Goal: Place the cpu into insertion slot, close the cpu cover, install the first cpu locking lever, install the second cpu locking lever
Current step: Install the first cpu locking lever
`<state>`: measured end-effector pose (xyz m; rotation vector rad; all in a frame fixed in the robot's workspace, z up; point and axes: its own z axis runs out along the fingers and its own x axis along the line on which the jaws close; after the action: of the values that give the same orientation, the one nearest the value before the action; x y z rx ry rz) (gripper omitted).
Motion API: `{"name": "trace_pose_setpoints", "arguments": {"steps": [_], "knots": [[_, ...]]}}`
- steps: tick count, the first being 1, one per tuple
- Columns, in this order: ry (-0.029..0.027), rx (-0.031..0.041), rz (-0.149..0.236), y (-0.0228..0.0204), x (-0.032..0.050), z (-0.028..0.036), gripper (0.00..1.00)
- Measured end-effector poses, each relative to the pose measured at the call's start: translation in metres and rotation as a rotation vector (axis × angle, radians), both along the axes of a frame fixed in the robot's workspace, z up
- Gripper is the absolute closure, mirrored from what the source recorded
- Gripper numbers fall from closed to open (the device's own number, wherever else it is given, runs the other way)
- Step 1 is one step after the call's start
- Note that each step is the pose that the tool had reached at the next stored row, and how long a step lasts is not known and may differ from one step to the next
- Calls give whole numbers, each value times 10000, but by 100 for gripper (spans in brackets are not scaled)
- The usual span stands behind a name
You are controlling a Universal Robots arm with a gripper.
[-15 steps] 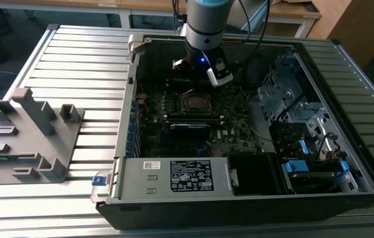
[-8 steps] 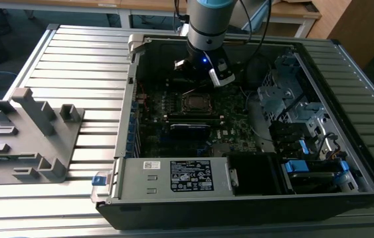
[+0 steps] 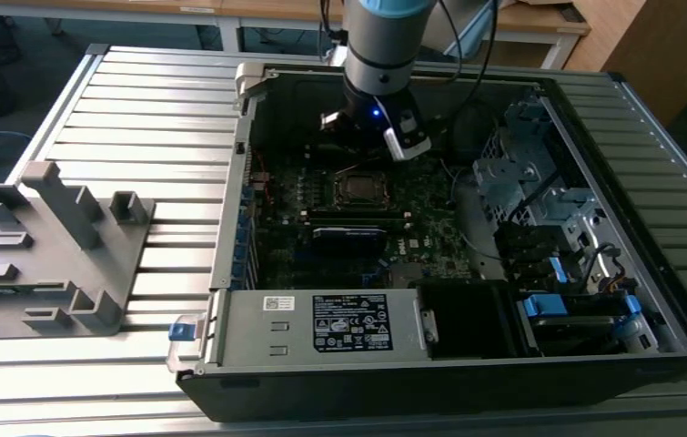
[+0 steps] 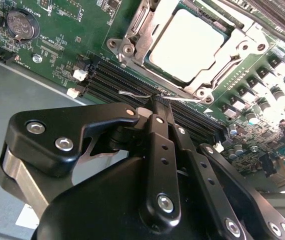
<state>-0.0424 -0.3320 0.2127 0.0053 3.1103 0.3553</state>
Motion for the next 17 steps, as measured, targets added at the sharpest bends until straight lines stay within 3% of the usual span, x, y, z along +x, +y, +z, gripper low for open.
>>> {"name": "trace_pose_setpoints", "arguments": {"steps": [5, 10, 17], "knots": [[-2, -17, -1, 13, 8, -19, 89], [-2, -87, -58, 28, 35, -24, 89], [2, -122, -720, 34, 36, -37, 89]]}}
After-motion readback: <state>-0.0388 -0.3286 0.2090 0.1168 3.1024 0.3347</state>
